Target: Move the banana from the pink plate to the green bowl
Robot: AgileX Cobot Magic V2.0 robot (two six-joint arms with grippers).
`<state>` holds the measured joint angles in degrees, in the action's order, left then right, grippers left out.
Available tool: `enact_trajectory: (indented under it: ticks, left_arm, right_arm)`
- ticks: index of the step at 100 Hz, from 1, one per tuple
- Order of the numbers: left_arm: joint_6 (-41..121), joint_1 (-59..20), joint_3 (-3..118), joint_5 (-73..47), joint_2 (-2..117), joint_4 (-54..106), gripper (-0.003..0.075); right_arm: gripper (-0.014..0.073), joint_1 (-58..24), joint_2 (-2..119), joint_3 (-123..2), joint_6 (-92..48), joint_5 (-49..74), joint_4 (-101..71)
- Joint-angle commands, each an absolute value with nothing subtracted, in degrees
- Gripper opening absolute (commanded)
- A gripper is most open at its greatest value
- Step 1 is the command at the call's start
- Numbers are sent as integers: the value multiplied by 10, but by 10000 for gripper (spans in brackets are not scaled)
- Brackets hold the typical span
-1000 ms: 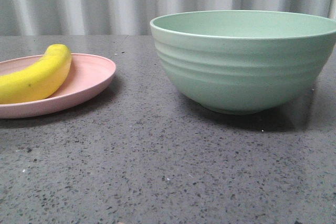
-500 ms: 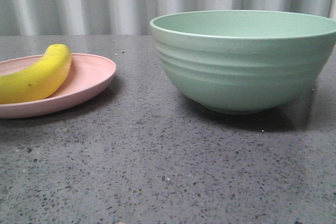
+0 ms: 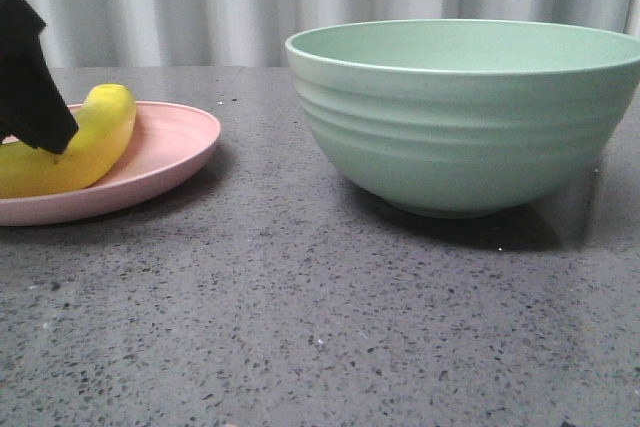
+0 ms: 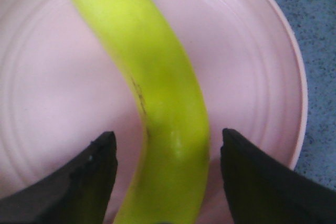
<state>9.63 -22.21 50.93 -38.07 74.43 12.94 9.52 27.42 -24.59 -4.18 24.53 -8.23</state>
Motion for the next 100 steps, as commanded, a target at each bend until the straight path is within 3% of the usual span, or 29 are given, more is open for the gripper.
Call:
enact_trajectory:
  ticks: [1,53,79,100]
  left_arm:
    - [98,-228,531,-357,745,140,389]
    - [98,-228,533,-356,784,140,377]
    - [98,-228,533,-350,784,140,152]
    - [98,-228,533,-349,784,140,34]
  right_arm:
    - [-64,97,282,-263,-42,201,-84]
    - [-64,97,282,-263,-42,201,-84]
    - [-64,97,282,-263,-42,201,-84]
    - [-64,97,282,-263,-42,201,-84]
